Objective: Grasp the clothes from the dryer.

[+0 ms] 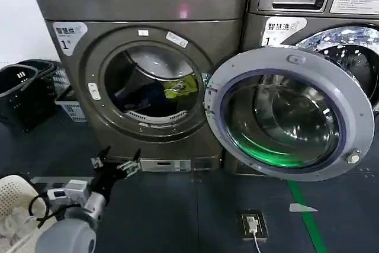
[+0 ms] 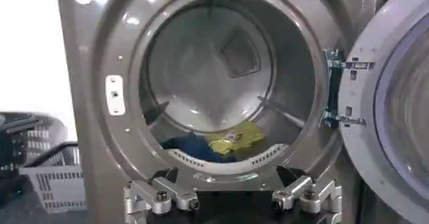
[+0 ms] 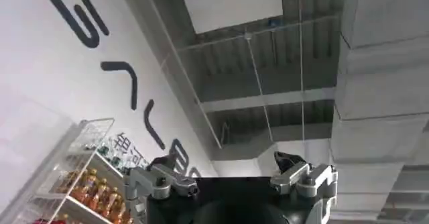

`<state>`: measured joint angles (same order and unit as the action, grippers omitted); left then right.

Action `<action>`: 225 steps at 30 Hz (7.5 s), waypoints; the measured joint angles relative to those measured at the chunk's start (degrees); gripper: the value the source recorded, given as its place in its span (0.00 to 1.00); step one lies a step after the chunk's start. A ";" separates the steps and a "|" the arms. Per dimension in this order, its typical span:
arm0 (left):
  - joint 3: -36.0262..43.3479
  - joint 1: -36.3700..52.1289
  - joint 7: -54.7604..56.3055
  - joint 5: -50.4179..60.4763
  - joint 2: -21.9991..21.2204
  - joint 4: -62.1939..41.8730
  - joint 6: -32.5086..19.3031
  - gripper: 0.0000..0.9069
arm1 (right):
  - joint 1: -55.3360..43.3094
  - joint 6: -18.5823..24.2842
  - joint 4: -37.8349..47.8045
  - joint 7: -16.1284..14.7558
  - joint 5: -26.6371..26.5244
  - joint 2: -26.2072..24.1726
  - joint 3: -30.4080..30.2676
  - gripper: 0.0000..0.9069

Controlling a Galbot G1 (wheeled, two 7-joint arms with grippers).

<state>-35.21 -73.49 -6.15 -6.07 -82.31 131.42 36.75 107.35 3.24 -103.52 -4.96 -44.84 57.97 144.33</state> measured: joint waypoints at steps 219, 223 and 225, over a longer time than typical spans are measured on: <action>59.09 86.06 -56.83 37.39 -0.07 -125.06 -41.49 1.00 | -4.62 1.89 -2.68 -1.95 -0.21 1.72 -5.59 1.00; 59.52 85.43 -56.92 37.57 -0.33 -125.64 -41.49 1.00 | -4.54 2.06 -2.49 -2.04 -0.18 1.78 -5.53 1.00; 59.63 85.23 -56.97 37.69 -0.36 -125.84 -41.48 1.00 | -4.52 2.11 -2.49 -2.07 -0.16 1.86 -5.52 1.00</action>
<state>24.43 11.73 -63.12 31.62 -82.67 5.58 -4.73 102.83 5.35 -106.01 -7.04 -45.01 59.83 138.81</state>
